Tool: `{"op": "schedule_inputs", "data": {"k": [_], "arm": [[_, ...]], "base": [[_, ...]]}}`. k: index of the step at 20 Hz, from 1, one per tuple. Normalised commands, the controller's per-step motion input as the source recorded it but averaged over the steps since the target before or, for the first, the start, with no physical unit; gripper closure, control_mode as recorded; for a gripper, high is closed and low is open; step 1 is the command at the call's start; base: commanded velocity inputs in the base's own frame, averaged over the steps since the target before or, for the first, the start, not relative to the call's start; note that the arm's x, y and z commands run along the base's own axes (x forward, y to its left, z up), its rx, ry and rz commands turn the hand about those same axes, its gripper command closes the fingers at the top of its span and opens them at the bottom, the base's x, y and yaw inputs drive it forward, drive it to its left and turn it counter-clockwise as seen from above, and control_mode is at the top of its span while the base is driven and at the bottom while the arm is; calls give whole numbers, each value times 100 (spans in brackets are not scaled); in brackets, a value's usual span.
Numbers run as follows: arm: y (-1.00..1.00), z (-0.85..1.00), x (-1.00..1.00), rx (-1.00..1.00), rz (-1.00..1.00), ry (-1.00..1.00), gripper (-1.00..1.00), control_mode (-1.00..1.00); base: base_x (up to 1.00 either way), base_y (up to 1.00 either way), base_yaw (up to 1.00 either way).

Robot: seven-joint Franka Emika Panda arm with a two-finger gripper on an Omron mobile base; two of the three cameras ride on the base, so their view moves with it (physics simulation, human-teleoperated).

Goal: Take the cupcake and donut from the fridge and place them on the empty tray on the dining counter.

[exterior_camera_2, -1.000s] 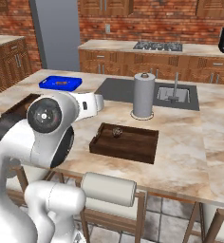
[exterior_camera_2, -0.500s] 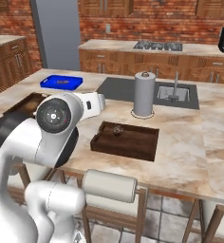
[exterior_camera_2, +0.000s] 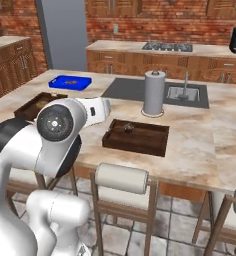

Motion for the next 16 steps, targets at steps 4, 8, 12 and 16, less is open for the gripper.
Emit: {"op": "schedule_inputs", "data": {"k": [4,8,12,16], "arm": [[0,0,0,0,0,0,-100,100],[0,0,0,0,0,0,-100,100],[0,0,0,0,0,0,-100,100],[0,0,0,0,0,0,-100,100]], "base": [[-11,-74,0],[0,-100,-1],[1,-100,-1],[0,-100,-2]]}}
